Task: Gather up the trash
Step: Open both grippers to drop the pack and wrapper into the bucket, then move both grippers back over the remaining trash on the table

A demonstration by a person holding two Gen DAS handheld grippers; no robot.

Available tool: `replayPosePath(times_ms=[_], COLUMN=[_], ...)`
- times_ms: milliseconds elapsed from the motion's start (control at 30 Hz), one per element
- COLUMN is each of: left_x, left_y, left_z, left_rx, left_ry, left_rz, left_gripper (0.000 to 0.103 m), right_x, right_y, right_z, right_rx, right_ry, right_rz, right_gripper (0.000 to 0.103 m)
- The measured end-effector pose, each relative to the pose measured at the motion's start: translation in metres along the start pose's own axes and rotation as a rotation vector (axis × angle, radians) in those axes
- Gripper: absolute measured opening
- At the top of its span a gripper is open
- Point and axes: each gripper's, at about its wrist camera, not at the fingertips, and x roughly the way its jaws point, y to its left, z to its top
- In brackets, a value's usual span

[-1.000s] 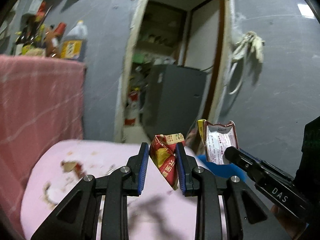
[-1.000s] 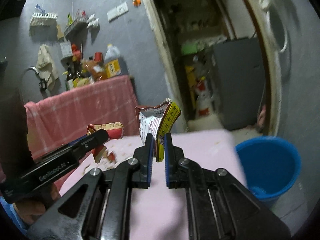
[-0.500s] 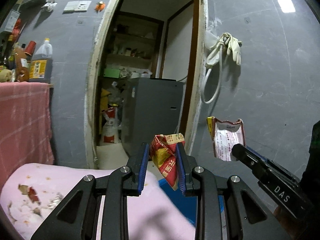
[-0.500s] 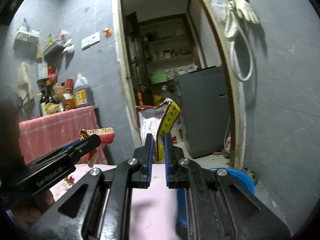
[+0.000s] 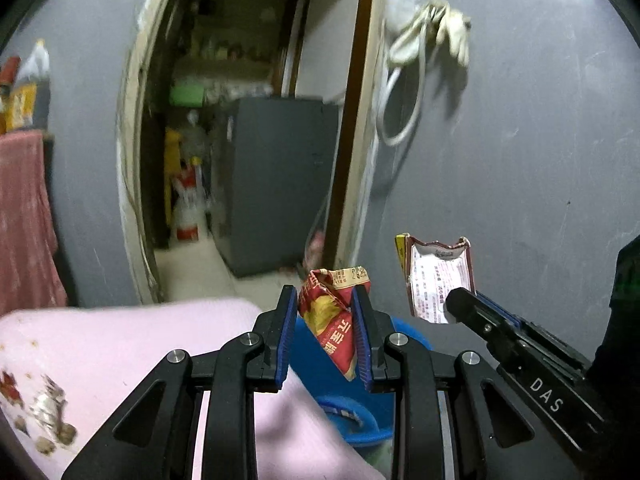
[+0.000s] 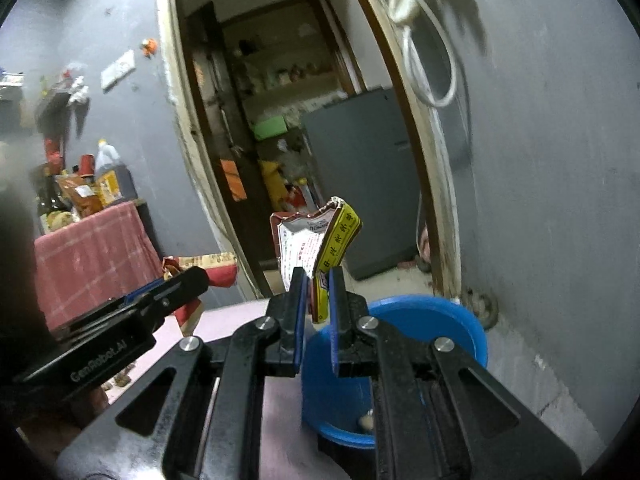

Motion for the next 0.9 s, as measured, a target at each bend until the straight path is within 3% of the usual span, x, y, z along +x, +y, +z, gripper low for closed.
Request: replayPosePath(times_ms=[233,533,733,900], left_x=[0.054,0.097,0.105,0.1], left_y=[0.007,0.016,0.027,0.032], left_z=[-0.008,-0.031,-0.035,-0.033], left_rx=[-0.054,-0.073,-0.126,-0.138], left_ry=[0.198,0.345,0.387,0.388], left_rz=[-0.013,-0.027,-0.033,-0.026], left_gripper=[0.023,0.026,0.035,0.035], right_x=[0.035,0.059,0.067,0.063], right_y=[-0.021,-0.035,-0.041,-0.039], right_z=[-0.015,-0.034,-0.042,-0.037], right_rx=[0.065,0.12,0.136,0.136], right_ry=[0.117,0.197,0.234,0.225], right_rz=[-0.039,-0.051,-0.061,-0.068], right_gripper=[0.011,0.011,0.014,0.016])
